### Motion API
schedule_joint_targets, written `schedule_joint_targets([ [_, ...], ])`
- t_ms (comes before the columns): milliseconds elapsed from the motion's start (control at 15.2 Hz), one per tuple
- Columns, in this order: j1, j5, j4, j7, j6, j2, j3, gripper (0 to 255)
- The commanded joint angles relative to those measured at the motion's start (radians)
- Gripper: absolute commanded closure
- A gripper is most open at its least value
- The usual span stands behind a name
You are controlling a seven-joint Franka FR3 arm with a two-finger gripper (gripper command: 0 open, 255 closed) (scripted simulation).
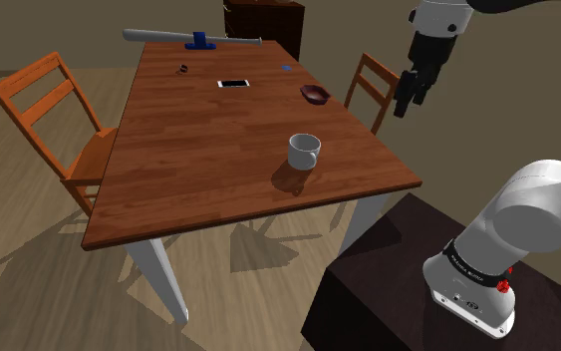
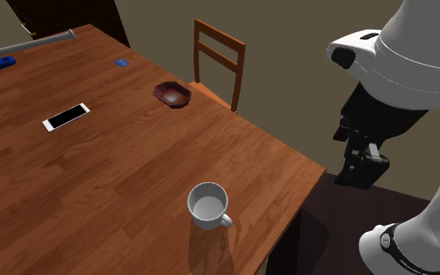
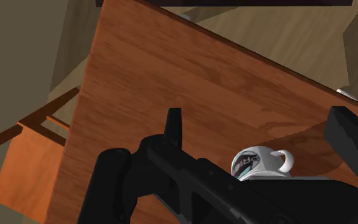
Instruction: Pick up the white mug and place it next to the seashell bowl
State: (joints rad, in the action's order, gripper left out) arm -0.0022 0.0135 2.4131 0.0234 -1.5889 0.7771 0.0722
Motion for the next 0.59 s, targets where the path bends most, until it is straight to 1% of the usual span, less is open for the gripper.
schedule_joint_targets([
  [0,0.0,0.0,0.0,0.0,0.0,0.0,0.0,0],
  [264,-0.005,-0.015,0.014,0.013,-0.14,-0.117,0.0,0],
  [528,-0.009,-0.03,0.005,0.024,-0.272,-0.249,0.001,0],
])
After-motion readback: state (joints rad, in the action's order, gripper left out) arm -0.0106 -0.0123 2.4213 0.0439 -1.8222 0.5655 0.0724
